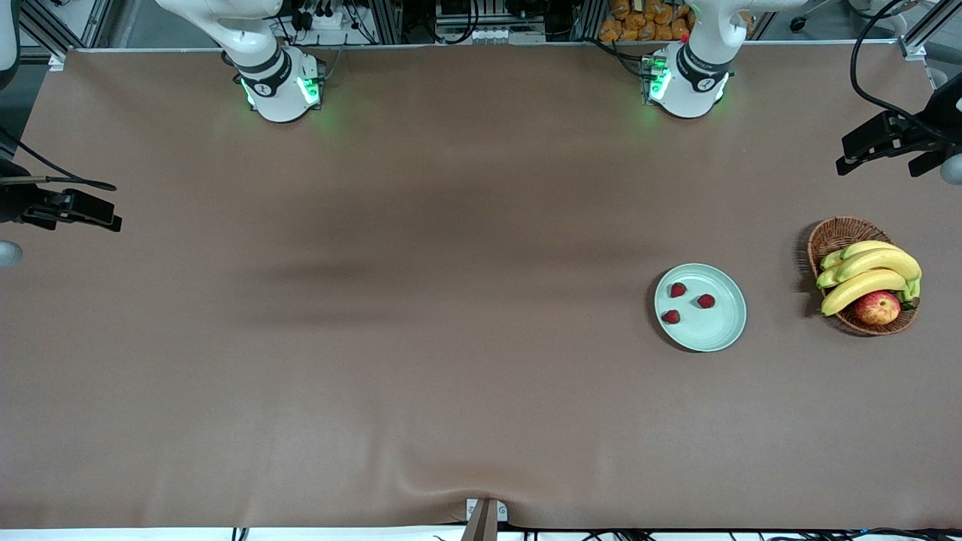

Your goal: Collect all strawberries into plate

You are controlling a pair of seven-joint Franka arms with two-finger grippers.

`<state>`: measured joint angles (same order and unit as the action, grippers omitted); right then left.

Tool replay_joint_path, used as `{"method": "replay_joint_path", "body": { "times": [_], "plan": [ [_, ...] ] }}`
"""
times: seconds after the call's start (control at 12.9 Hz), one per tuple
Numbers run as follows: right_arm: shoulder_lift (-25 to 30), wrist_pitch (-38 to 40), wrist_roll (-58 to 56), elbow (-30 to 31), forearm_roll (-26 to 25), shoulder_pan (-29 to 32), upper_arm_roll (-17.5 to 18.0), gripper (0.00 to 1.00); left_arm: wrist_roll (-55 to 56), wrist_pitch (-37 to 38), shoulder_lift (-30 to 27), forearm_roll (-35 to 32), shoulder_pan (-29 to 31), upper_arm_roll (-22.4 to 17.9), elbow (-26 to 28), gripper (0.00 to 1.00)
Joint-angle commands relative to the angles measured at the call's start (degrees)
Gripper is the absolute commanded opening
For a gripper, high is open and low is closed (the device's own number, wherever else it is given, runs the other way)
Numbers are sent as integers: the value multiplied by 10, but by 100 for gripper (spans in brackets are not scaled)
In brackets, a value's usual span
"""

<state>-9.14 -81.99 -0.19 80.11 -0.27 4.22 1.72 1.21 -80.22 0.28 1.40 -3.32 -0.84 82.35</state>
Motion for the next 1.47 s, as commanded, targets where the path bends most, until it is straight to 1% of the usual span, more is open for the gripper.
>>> {"method": "replay_joint_path", "body": {
  "times": [0.0,0.39,0.85,1.4],
  "plan": [
    [10,-4,-5,8,-11,-2,2,100,-6,-2,-10,0,-12,-6,11,100],
    [8,-5,0,8,-15,-4,2,100,12,-3,-3,0,-34,-2,14,100],
    [8,-4,-1,8,-11,0,1,100,7,-2,-1,0,-35,-2,15,100],
    [9,-7,0,14,-17,-12,-4,100,0,1,-5,0,-35,-1,18,100]
  ]
}}
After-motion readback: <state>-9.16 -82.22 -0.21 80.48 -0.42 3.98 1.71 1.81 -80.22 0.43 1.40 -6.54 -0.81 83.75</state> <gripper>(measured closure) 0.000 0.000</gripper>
